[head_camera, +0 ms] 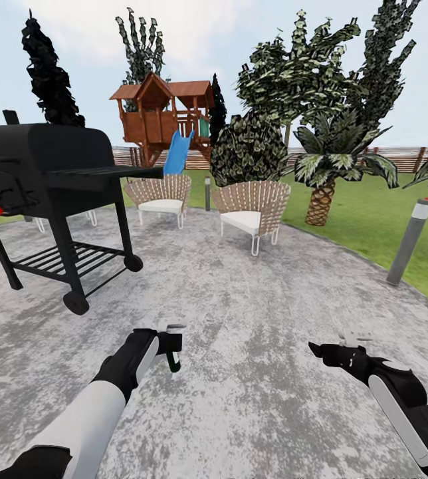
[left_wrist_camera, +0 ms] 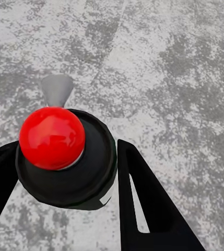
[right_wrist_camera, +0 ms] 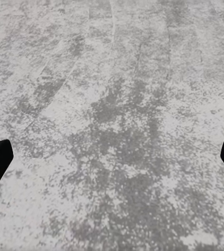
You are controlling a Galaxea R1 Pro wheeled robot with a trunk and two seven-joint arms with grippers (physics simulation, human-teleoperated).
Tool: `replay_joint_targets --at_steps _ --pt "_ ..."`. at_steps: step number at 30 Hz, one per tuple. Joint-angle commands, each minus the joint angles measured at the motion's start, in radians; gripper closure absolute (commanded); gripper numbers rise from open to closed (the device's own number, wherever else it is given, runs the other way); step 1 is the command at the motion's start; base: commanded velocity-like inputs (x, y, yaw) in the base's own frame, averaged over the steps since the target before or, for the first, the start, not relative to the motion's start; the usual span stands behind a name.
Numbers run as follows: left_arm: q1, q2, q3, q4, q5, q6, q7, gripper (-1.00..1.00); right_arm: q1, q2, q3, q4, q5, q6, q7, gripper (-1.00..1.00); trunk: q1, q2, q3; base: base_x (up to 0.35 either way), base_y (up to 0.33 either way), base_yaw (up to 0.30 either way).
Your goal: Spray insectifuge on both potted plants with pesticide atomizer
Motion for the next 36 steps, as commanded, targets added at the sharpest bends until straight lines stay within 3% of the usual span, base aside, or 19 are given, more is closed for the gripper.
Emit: replay_joint_targets --at_steps 1,8,21,36 --pt "0.000 0.000 -0.001 -0.001 0.004 0.005 0.000 1.00 -0.001 -0.001 0.002 -0.001 -0.009 0.003 -0.009 -1.00 0.000 -0.001 -0.001 0.000 0.000 0.000" --pt "0.000 0.000 -0.001 -0.001 0.004 0.007 0.000 1.00 -0.001 -0.001 0.001 -0.001 -0.006 0.004 -0.010 -1.00 0.000 -0.001 -0.001 0.047 0.000 0.000" --pt "0.000 0.000 -0.001 0.000 0.004 0.007 0.000 1.00 -0.001 -0.001 0.002 0.000 -0.005 0.003 -0.012 -1.00 0.000 -0.001 -0.001 0.322 -0.058 0.154" --pt "0.000 -0.002 -0.001 0.000 0.005 0.007 0.000 1.00 -0.001 0.000 0.003 0.000 -0.005 0.003 -0.012 -1.00 0.000 -0.001 -0.001 0.286 -0.180 0.128"
